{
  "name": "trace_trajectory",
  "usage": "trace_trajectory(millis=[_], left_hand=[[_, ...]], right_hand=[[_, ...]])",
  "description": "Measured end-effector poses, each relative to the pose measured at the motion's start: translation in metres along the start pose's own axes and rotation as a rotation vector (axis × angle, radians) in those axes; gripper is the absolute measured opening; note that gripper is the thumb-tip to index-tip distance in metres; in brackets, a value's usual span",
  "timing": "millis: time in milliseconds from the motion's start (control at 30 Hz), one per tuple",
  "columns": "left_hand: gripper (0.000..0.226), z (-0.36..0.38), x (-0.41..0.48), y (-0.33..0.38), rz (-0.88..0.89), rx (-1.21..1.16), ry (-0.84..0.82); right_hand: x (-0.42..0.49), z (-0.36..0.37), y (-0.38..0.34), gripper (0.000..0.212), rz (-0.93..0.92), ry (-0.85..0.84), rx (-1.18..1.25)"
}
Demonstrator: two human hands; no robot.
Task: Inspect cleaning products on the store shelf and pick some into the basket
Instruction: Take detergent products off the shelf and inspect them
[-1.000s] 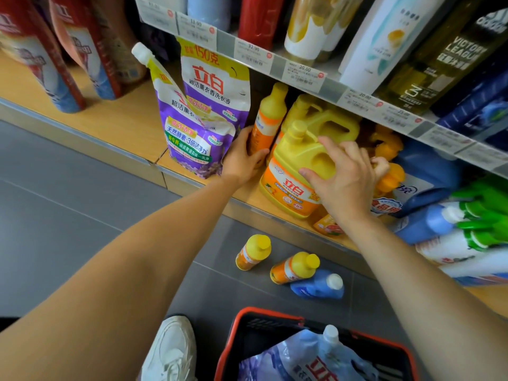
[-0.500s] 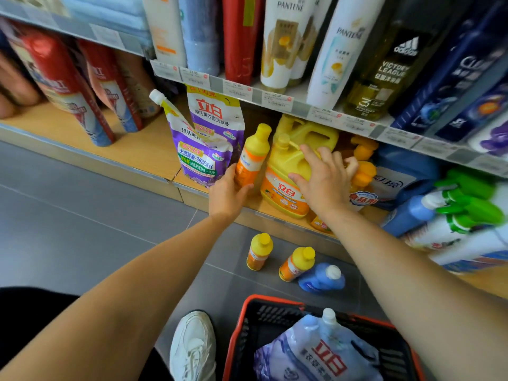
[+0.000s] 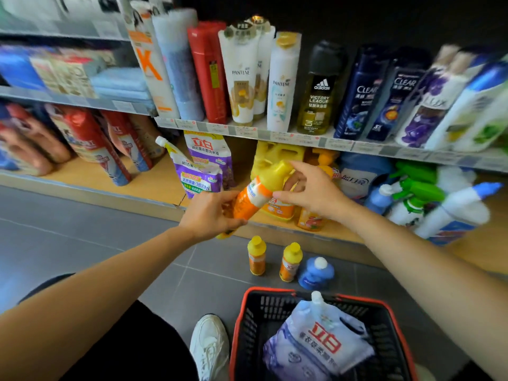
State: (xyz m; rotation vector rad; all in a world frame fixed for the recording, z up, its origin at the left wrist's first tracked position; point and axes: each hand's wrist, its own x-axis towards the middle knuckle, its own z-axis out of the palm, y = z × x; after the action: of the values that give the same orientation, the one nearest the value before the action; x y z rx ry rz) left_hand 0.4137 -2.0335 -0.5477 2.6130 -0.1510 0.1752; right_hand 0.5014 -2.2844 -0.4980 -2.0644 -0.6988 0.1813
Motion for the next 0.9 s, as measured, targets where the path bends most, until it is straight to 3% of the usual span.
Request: trace_trajectory(millis=[133, 300, 367, 467, 567, 733, 900], left_hand=[[0.068, -0.008, -0.017, 0.032, 0.163, 0.109, -0.017], [0.069, 0.002, -0.035, 0.076, 0.299, 0.151, -0.049], [0.074, 0.010, -0.040, 0.093, 0.261, 0.002, -0.088], [0.075, 0.025, -0.045, 0.122, 0.186, -0.511, -0.281], [0.067, 0.042, -0.052, 0.136, 0.110, -0.669, -0.250], [0.064, 0.052, -0.055, 0.139, 0.061, -0.790, -0.313], [0.064, 0.055, -0.056, 0.133, 0.042, -0.922, -0.522]], right_hand=[[-0.050, -0.018, -0.011, 0.025, 0.013, 0.086, 0.149], [-0.098, -0.031, -0.015, 0.021, -0.020, 0.179, 0.097], [-0.114, -0.037, -0.016, 0.020, -0.019, 0.217, 0.136], [-0.130, -0.045, -0.016, 0.014, -0.014, 0.244, 0.186], [-0.139, -0.046, -0.014, 0.019, -0.013, 0.244, 0.198], [-0.148, -0.063, -0.019, 0.021, 0.000, 0.056, 0.233], [-0.159, -0.079, -0.026, 0.024, -0.053, -0.212, 0.049]])
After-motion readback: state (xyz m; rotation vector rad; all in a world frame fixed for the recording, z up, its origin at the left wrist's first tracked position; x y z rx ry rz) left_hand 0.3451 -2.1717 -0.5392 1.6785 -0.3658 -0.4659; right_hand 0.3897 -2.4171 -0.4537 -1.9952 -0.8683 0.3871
